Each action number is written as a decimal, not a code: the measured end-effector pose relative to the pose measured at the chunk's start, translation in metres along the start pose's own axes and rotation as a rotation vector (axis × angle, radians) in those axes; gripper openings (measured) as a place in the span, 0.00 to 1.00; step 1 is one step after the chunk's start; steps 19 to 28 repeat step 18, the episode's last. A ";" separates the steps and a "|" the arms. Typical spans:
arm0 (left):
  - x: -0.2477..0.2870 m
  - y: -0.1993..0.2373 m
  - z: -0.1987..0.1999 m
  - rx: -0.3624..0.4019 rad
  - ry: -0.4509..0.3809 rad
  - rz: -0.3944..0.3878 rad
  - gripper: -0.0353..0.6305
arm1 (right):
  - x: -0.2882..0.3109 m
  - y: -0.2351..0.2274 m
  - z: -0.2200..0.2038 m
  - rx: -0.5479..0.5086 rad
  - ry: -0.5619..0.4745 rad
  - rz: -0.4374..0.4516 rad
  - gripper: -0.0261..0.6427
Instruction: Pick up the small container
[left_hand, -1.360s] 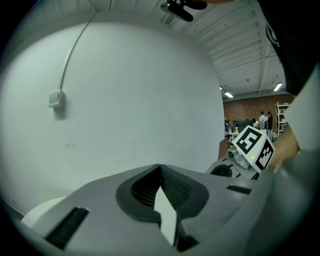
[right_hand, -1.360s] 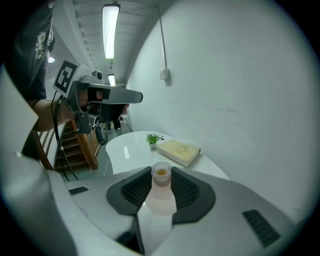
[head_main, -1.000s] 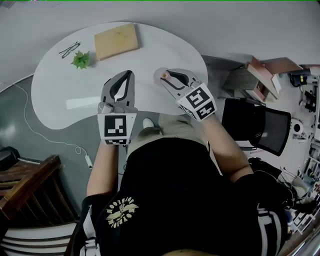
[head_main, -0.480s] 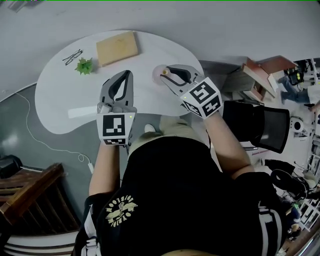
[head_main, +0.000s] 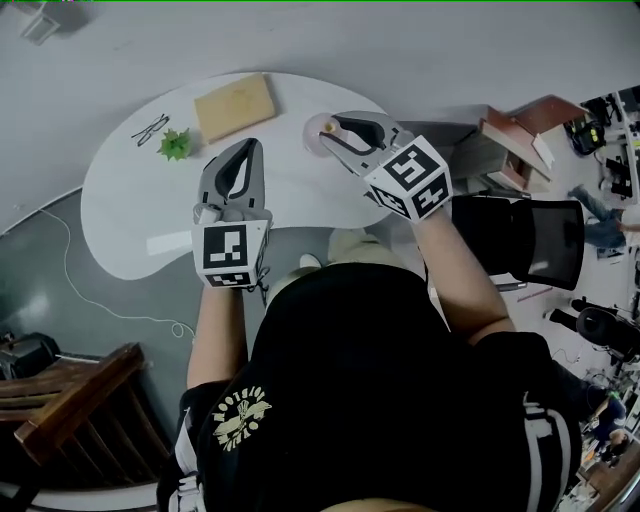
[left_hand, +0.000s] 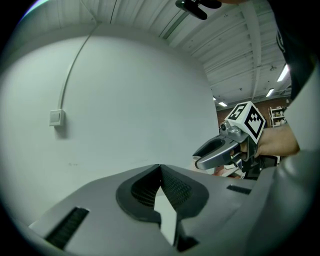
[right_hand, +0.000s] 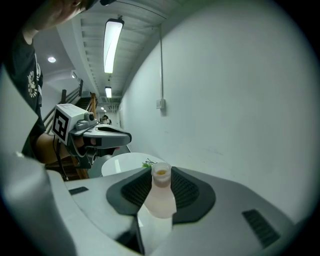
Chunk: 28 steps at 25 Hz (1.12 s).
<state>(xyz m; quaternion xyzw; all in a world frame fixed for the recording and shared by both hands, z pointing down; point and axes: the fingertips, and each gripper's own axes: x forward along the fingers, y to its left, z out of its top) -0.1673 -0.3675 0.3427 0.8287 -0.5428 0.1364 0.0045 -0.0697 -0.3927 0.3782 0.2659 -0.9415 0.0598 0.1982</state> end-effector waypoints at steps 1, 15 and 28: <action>-0.001 0.001 0.003 -0.003 -0.008 -0.002 0.09 | -0.001 0.001 0.003 -0.003 -0.003 -0.003 0.24; -0.018 0.008 0.044 -0.023 -0.136 0.007 0.09 | -0.022 0.015 0.026 0.003 -0.054 -0.023 0.24; -0.019 0.009 0.045 -0.020 -0.147 0.006 0.09 | -0.020 0.018 0.024 0.005 -0.051 -0.025 0.24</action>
